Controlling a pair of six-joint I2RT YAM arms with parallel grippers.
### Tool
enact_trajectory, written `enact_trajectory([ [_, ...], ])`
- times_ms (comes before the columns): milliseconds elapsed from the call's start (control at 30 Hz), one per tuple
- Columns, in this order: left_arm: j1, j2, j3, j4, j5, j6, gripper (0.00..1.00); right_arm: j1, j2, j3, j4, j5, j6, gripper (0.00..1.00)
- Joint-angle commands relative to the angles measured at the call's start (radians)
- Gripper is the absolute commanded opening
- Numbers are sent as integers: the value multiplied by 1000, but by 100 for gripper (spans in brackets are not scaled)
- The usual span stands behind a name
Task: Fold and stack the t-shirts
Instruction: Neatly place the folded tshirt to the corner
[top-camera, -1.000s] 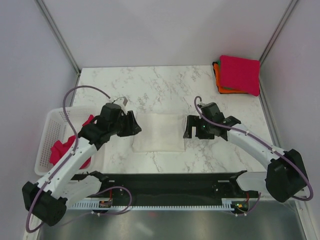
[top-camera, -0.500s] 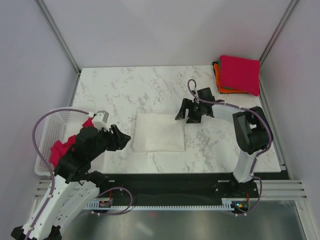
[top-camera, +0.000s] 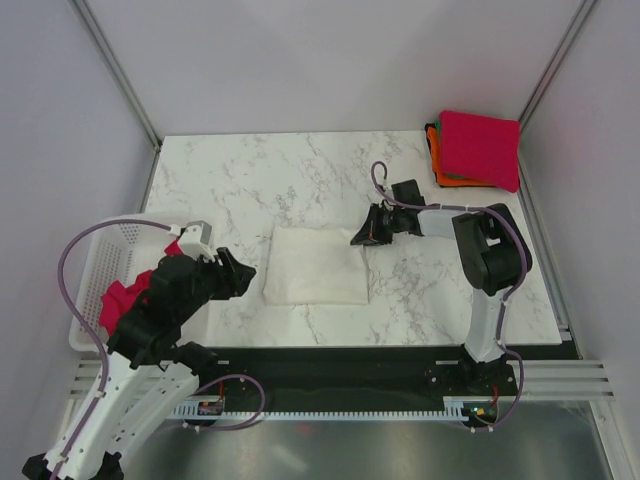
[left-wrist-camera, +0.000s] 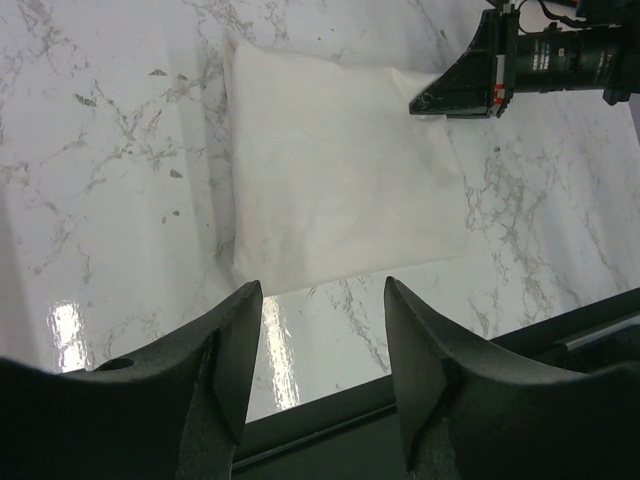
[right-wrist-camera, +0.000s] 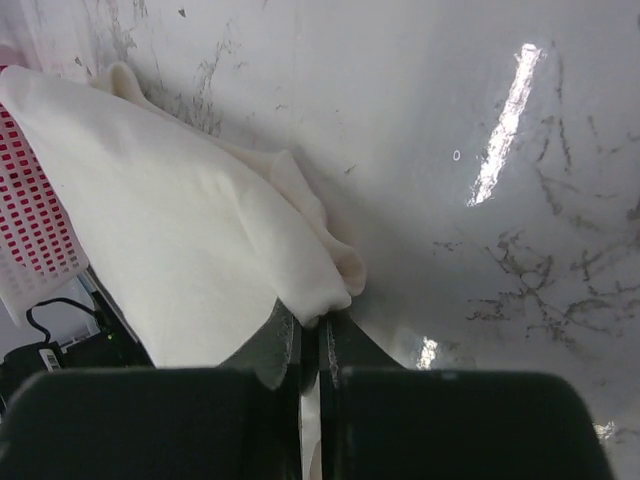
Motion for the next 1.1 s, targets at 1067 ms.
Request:
enact_trajectory([
  [1067,103,-113,13,-29,-165,-20,60,-124,-79,1158,-805,806,-598,0],
])
